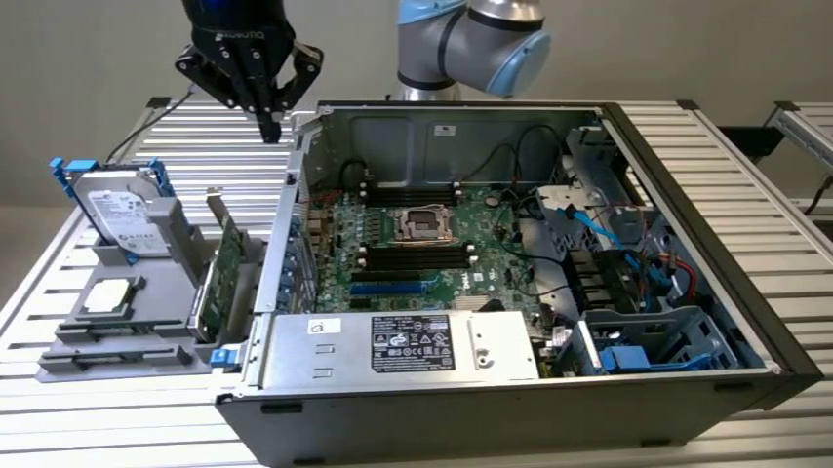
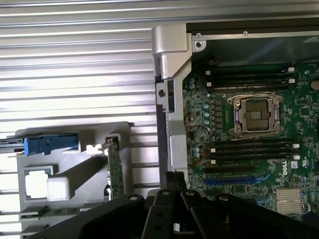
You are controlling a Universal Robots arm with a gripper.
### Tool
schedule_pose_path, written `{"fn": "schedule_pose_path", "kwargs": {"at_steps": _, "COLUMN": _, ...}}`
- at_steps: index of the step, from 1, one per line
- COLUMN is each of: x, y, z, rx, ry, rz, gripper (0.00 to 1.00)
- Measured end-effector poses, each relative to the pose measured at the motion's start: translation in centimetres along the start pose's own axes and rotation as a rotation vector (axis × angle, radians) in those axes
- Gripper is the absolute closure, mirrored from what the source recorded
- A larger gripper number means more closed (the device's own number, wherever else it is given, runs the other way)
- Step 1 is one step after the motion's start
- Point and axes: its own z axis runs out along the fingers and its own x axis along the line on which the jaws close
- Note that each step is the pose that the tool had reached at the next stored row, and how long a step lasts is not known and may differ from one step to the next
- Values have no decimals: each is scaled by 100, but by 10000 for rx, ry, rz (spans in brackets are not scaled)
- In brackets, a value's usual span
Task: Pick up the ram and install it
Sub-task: 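Reach for the ram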
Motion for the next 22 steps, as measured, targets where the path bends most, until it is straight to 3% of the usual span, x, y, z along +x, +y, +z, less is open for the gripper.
{"fn": "schedule_pose_path", "kwargs": {"at_steps": 14, "x": 499, "y": -107, "z": 67, "rx": 29, "ry": 5, "rz": 1, "gripper": 89}}
{"fn": "schedule_pose_path", "kwargs": {"at_steps": 22, "x": 732, "y": -192, "z": 98, "rx": 65, "ry": 25, "rz": 1, "gripper": 89}}
